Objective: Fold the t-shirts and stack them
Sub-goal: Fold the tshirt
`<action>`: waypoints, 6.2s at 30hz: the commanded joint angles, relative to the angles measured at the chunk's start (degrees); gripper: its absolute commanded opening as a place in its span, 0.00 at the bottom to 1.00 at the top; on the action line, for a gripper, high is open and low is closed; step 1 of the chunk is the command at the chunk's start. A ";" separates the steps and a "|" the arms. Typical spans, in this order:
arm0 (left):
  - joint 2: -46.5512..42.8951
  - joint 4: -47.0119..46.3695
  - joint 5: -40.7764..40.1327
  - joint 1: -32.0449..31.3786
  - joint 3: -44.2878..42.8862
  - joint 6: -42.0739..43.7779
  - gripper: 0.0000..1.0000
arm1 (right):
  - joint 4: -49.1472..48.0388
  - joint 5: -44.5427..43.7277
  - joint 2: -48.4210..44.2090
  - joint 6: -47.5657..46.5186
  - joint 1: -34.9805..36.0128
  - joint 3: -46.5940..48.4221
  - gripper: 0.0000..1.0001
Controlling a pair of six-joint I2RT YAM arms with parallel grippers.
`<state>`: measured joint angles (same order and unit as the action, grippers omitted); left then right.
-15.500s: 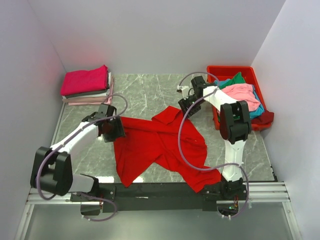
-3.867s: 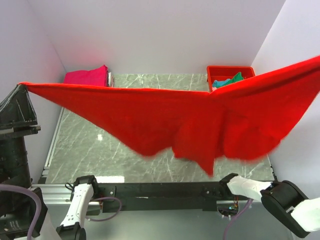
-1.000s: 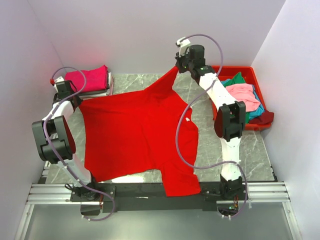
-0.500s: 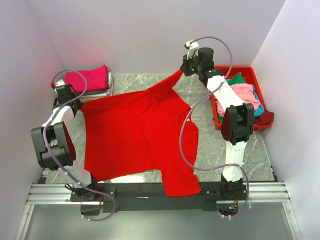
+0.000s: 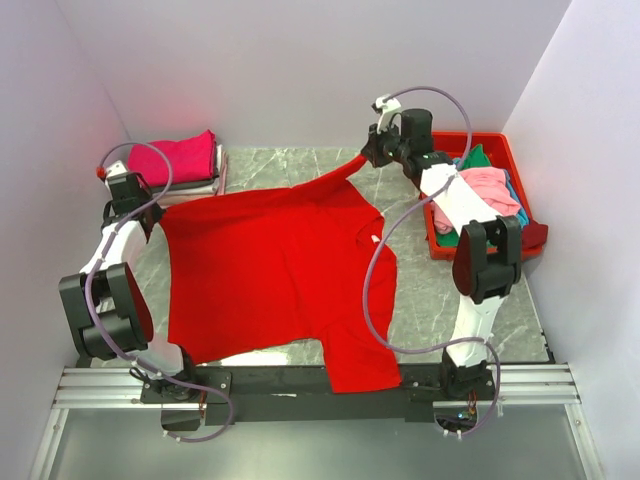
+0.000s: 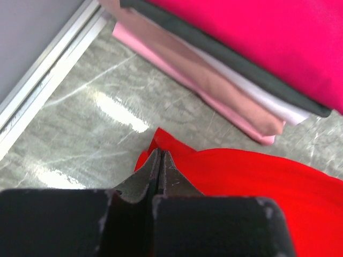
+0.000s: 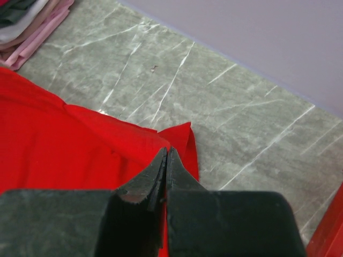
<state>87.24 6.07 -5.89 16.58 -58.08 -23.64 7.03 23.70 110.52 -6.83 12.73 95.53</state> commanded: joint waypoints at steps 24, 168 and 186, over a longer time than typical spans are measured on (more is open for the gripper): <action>-3.57 5.09 -0.79 0.30 3.15 -1.06 0.00 | -5.62 3.19 -11.82 0.59 -1.39 -12.29 0.00; -36.79 9.67 14.77 -1.90 15.11 0.61 0.67 | 45.80 8.03 27.03 -17.52 6.43 26.73 0.55; -36.88 9.76 14.59 -1.99 15.02 0.52 0.67 | 46.06 11.36 14.56 -20.15 9.41 15.40 0.06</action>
<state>51.16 18.22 7.77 14.79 -42.74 -23.62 52.16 32.75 133.27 -25.69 19.97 112.75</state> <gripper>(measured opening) 0.668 0.066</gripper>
